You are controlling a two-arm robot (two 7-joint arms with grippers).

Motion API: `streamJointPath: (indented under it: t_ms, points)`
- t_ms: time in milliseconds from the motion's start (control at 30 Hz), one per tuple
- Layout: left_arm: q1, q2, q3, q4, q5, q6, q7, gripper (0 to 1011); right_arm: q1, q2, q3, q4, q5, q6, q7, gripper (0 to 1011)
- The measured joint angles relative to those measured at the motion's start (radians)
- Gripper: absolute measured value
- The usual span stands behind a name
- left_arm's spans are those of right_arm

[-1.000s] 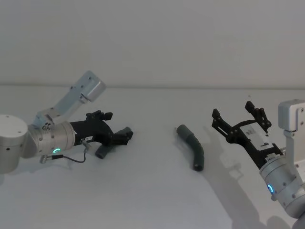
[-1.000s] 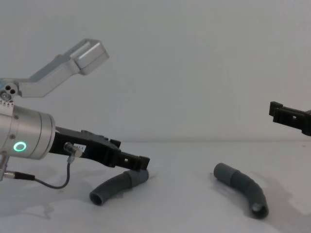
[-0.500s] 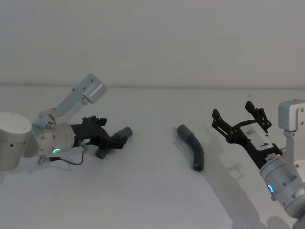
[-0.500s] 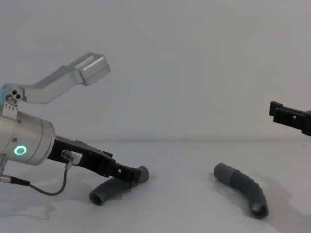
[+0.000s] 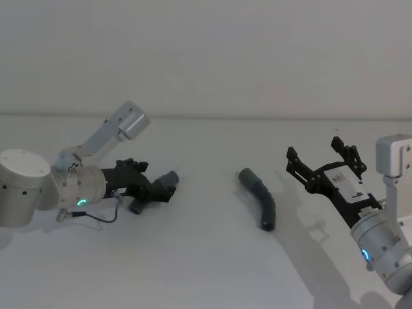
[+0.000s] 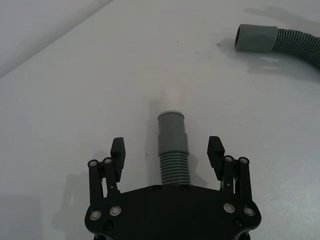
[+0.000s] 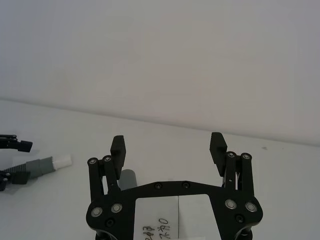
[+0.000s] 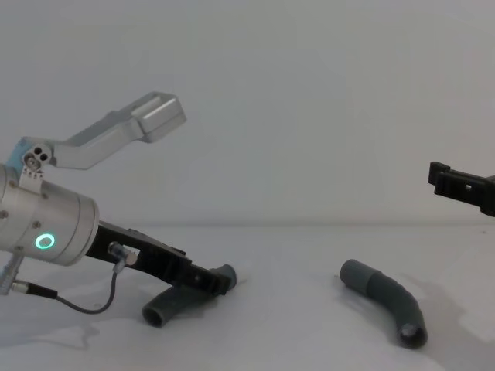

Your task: Use both hands to pick up one end of the pipe from the table, align the ends, and insert them.

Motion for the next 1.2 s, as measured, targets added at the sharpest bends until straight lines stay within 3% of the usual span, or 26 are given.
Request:
streamJointPath:
  t_ms: [1200]
  points:
    - [-0.036, -0.028, 0.019, 0.044, -0.008, 0.060, -0.022, 1001, 0.000, 0.000, 0.000, 0.000, 0.000, 0.000, 0.000, 1001]
